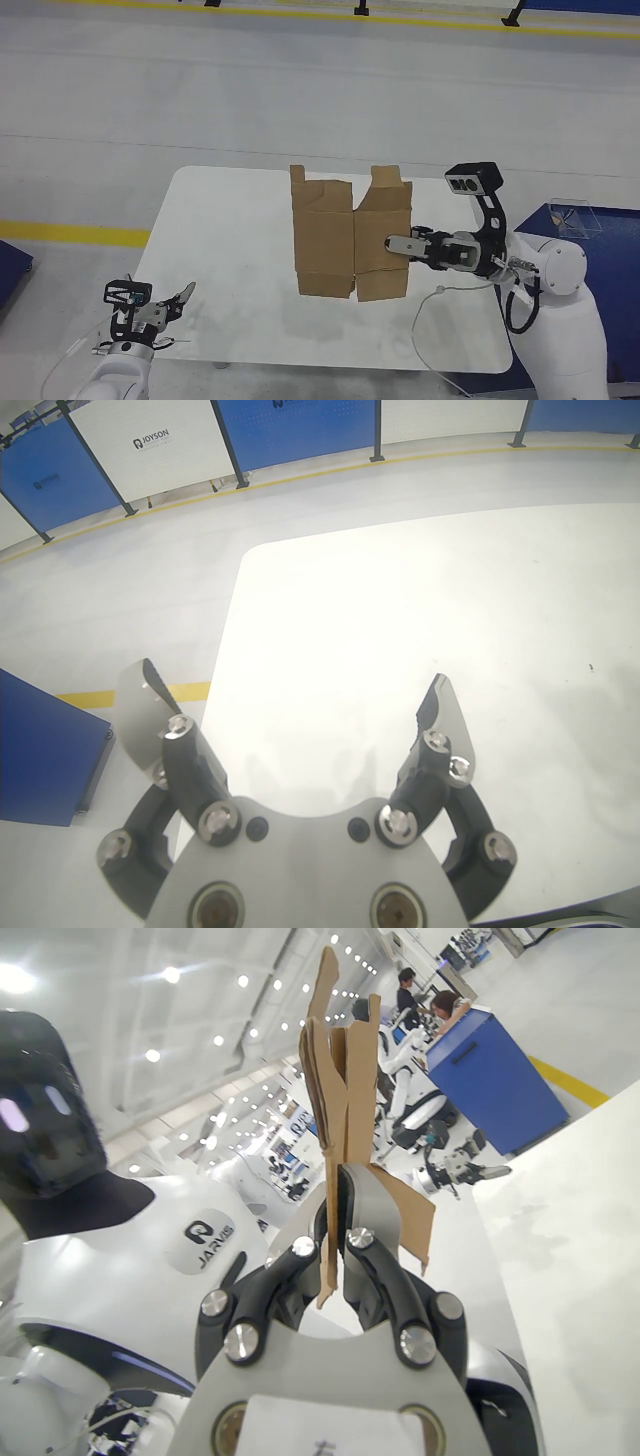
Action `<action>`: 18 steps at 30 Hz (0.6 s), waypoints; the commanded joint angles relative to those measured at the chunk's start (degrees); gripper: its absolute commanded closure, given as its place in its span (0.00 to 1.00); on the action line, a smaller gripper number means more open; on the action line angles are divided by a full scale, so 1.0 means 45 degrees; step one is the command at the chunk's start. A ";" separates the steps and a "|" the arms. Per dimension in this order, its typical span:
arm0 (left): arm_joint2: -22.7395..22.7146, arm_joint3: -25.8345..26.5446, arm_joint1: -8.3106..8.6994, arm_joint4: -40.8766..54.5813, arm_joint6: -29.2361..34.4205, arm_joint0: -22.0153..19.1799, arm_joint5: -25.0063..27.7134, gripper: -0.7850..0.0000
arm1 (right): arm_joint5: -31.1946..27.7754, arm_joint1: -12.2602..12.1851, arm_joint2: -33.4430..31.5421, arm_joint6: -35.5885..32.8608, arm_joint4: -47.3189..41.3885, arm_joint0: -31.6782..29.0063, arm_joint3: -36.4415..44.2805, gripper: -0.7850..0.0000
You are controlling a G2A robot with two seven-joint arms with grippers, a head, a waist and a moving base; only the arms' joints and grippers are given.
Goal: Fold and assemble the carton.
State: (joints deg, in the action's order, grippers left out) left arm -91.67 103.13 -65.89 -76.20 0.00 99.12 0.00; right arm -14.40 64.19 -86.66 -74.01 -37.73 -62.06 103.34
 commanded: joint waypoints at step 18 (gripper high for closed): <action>0.0000 0.0000 0.0000 0.0000 0.0000 0.0000 0.0000 0.00 | 1.1977 0.1228 0.6479 0.2047 -1.7275 0.0472 -0.5018 1.00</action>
State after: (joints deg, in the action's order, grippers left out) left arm -91.67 103.13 -65.89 -76.20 0.00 99.12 0.00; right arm 35.89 69.44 -59.56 -68.21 -110.20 -60.05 81.33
